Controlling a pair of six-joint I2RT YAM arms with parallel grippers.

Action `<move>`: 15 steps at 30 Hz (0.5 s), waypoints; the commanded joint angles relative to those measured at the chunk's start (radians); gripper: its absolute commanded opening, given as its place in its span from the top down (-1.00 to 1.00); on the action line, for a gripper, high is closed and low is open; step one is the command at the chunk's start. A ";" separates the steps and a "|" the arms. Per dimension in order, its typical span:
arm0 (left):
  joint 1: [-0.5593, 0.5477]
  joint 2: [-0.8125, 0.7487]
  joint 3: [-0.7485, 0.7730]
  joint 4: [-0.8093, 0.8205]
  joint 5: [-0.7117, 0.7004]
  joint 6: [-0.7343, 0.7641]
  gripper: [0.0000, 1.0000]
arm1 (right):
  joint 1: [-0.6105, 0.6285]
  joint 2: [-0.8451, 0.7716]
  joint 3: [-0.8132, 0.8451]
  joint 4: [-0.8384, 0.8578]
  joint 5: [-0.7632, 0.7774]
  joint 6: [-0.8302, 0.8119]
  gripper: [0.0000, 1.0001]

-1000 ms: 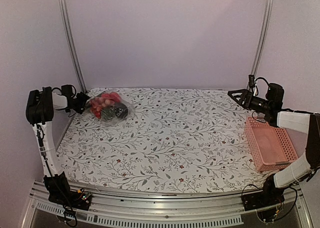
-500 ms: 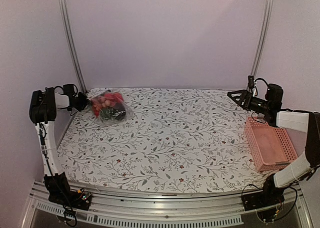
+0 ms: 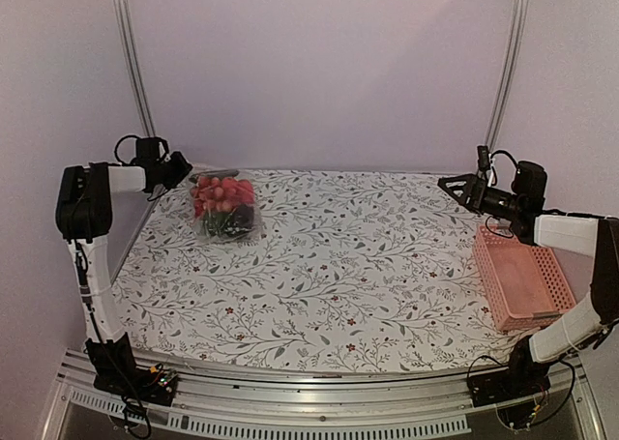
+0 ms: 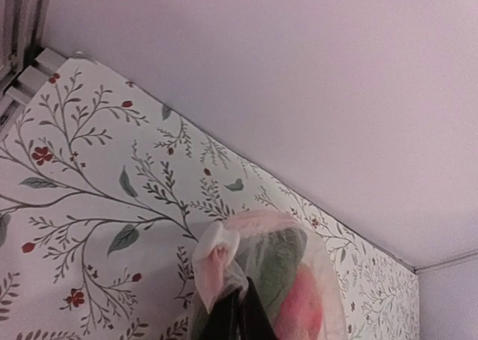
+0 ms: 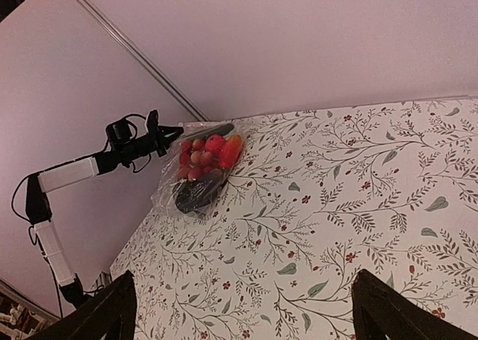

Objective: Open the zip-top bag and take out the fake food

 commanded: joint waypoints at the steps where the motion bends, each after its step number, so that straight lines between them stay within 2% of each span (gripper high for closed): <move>1: -0.093 -0.125 0.003 0.063 0.074 0.170 1.00 | 0.015 -0.029 0.027 -0.028 -0.028 -0.025 -0.98; 6: -0.175 -0.181 -0.011 0.107 0.181 0.240 1.00 | 0.016 -0.043 0.033 -0.036 -0.029 -0.036 -0.97; 8: -0.208 -0.198 -0.003 0.101 0.214 0.272 1.00 | 0.052 -0.050 0.035 -0.039 -0.026 -0.041 -0.96; 15: -0.328 -0.272 0.017 0.018 0.259 0.412 1.00 | 0.083 -0.073 0.048 -0.055 -0.024 -0.069 -0.86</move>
